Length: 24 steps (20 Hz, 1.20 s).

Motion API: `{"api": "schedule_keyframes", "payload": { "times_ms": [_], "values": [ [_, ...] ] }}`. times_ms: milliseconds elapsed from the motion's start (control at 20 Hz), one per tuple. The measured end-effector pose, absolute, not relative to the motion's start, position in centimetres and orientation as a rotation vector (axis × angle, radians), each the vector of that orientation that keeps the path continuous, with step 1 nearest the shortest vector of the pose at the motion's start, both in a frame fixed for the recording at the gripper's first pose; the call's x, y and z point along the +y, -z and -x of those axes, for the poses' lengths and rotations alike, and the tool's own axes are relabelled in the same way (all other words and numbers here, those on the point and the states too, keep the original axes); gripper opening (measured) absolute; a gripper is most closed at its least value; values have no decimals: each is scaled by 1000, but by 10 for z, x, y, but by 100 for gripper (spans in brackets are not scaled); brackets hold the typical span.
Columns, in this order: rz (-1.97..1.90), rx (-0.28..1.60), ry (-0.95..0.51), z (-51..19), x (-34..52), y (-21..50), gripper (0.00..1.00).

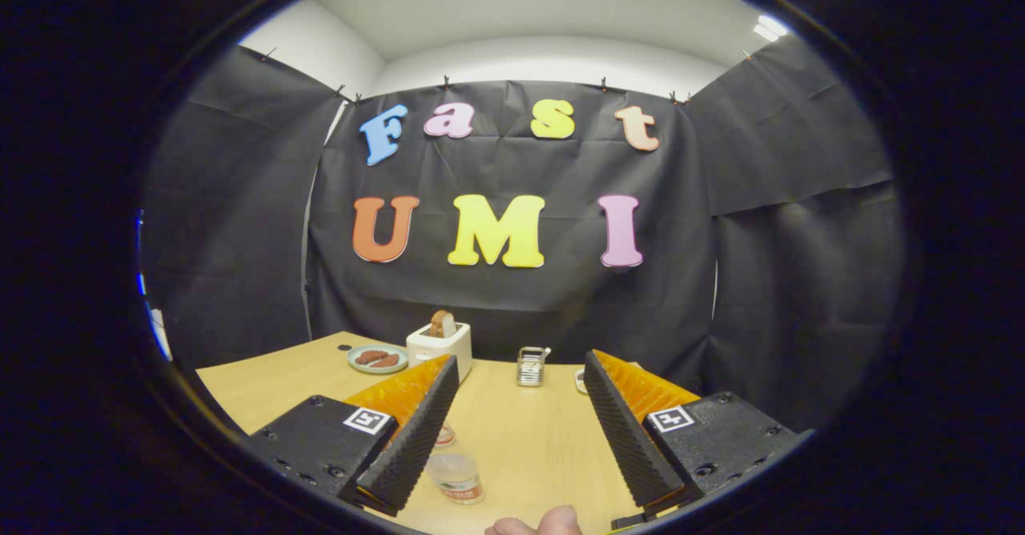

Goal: Take the bottle from table, then pour the juice into the cup, finally place the bottle on the coaster

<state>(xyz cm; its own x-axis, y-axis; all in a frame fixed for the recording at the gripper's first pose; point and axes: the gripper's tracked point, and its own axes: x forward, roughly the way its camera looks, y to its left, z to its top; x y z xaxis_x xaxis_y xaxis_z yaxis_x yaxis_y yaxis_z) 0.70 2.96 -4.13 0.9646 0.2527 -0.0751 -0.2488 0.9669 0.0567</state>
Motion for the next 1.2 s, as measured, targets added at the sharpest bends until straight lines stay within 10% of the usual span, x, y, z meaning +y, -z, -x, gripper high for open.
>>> {"api": "schedule_keyframes", "payload": {
  "times_ms": [1200],
  "values": [
    [-17,271,-292,48,98,190,100]
  ]
}}
